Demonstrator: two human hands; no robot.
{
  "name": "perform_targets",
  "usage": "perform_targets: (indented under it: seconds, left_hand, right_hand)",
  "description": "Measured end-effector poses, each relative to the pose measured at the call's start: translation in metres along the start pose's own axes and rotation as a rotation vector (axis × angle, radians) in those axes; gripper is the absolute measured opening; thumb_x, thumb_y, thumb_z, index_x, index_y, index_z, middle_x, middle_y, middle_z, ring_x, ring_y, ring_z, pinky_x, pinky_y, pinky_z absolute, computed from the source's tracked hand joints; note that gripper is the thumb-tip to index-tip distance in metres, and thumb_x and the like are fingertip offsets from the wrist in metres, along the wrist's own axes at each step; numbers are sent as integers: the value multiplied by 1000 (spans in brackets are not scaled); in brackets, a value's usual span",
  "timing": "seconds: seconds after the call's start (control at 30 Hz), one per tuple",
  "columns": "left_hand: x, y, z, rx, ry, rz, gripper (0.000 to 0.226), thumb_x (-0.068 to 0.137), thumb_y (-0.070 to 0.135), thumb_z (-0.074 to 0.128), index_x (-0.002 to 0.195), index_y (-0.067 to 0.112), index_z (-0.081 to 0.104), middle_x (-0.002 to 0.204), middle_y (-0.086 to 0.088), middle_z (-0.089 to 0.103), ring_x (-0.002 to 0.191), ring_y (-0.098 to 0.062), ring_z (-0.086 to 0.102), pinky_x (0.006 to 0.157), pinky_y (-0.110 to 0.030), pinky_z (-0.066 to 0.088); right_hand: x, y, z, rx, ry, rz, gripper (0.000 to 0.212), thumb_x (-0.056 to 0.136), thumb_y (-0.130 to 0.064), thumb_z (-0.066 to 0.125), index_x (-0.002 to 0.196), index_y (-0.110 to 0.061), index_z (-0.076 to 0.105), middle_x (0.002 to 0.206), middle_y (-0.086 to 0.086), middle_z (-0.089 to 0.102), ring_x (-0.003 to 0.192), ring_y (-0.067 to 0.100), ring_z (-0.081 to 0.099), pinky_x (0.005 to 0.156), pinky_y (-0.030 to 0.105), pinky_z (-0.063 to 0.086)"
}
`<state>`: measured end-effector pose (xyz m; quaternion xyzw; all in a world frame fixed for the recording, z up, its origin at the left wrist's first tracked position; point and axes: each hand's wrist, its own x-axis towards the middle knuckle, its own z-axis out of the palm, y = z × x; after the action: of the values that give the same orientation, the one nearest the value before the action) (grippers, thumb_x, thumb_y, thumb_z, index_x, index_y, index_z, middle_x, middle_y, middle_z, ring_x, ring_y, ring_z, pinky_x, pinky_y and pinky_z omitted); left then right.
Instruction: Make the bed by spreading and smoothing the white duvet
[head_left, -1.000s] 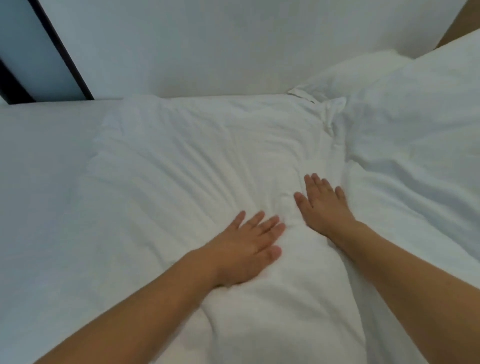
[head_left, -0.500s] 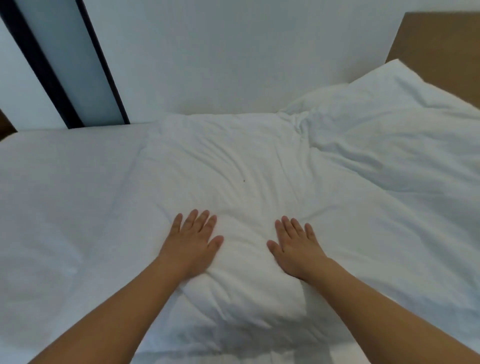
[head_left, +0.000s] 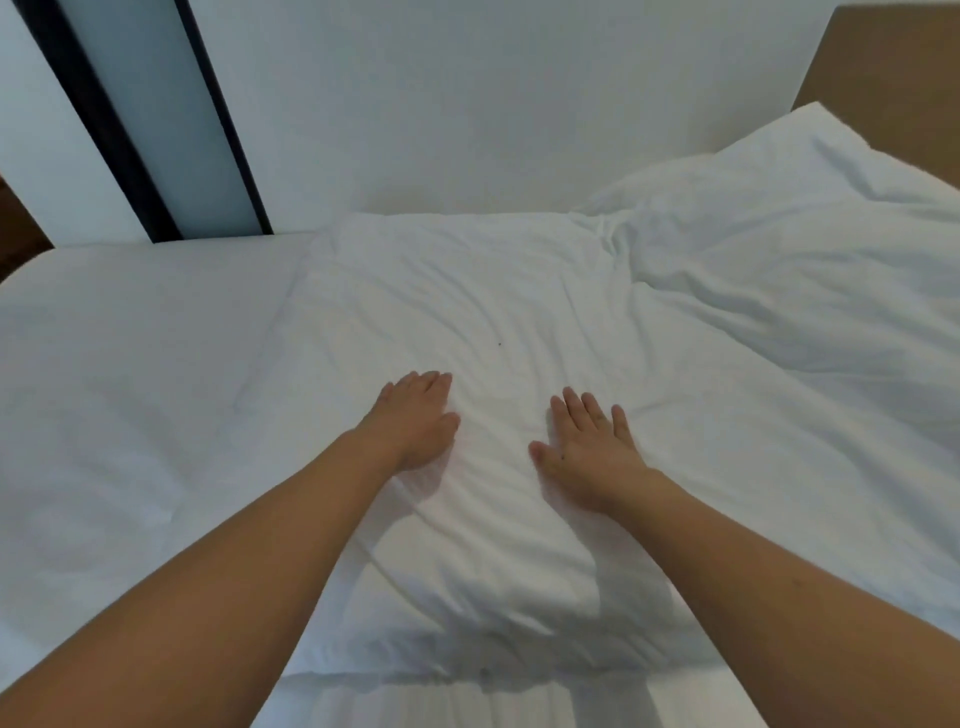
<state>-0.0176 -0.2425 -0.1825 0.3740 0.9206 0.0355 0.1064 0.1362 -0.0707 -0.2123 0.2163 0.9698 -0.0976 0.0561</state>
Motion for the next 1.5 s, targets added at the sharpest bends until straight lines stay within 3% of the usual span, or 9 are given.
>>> perform_targets:
  seconds: [0.3, 0.5, 0.73, 0.93, 1.1, 1.27, 1.37, 1.43, 1.5]
  left_hand:
    - [118, 13, 31, 19, 124, -74, 71, 99, 54, 17, 156, 18, -2, 164, 2, -7, 149, -19, -13, 118, -50, -11]
    - [134, 16, 57, 92, 142, -12, 67, 98, 57, 9, 156, 25, -4, 163, 7, -11, 148, -18, -16, 116, -54, -14]
    - [71, -15, 53, 210, 41, 72, 65, 97, 60, 6, 155, 34, -7, 162, 11, -12, 148, -14, -18, 117, -52, -14]
    - [-4, -73, 35, 207, 82, -305, 65, 93, 64, 0, 153, 39, -12, 162, 10, -15, 148, -23, -17, 109, -67, -14]
    - [-43, -119, 24, -64, 54, -583, 60, 94, 66, 7, 149, 49, -8, 161, 15, -15, 149, -24, -13, 106, -75, -5]
    - [-68, -166, 25, -525, 76, -677, 72, 94, 64, 30, 153, 40, -2, 161, -12, 9, 144, -37, 21, 116, -50, 21]
    - [-69, -166, 17, -976, 116, -828, 96, 84, 57, 65, 153, 14, 13, 150, -18, 35, 128, -39, 45, 102, -46, 41]
    - [-68, -169, 8, -1124, 44, -838, 91, 78, 50, 76, 146, 6, 33, 136, -17, 52, 115, -35, 57, 92, -42, 47]
    - [-65, -170, 6, -1189, -50, -806, 76, 74, 46, 78, 135, 9, 51, 117, -17, 66, 100, -32, 65, 89, -41, 51]
  right_hand:
    - [43, 30, 49, -16, 183, 62, 84, 87, -64, -6, 156, -16, -6, 163, 0, -11, 149, 14, -16, 120, 42, -14]
    - [42, 29, 73, -27, 322, 67, 77, 96, -60, 7, 156, -12, 11, 163, 4, 6, 151, 17, 0, 120, 43, -7]
    - [37, 25, 62, -8, 142, 92, 86, 85, -63, -9, 156, -15, -8, 163, 2, -14, 149, 16, -17, 119, 41, -16]
    - [7, -47, 37, 179, -126, 126, 78, 98, -60, 14, 155, -12, -11, 162, 9, -19, 149, 25, -18, 119, 47, -12]
    - [-43, -138, 56, 108, -99, -186, 82, 90, -61, 2, 155, -11, -4, 163, 9, -12, 150, 29, -12, 118, 55, -11]
    - [-68, -151, 84, -13, 169, -538, 60, 96, -44, 37, 145, -11, 43, 148, 14, 44, 131, 38, 45, 109, 57, 33]
    - [-72, -142, 88, -73, 186, -756, 88, 85, -71, 41, 146, -8, 36, 143, 16, 44, 124, 36, 46, 108, 51, 33]
    - [-69, -138, 90, -186, 121, -735, 111, 72, -84, 45, 149, -6, 25, 147, 17, 37, 128, 37, 39, 110, 54, 29]
    - [-65, -136, 95, -206, 78, -716, 107, 68, -74, 54, 148, -7, 27, 146, 17, 38, 129, 36, 40, 111, 53, 29]
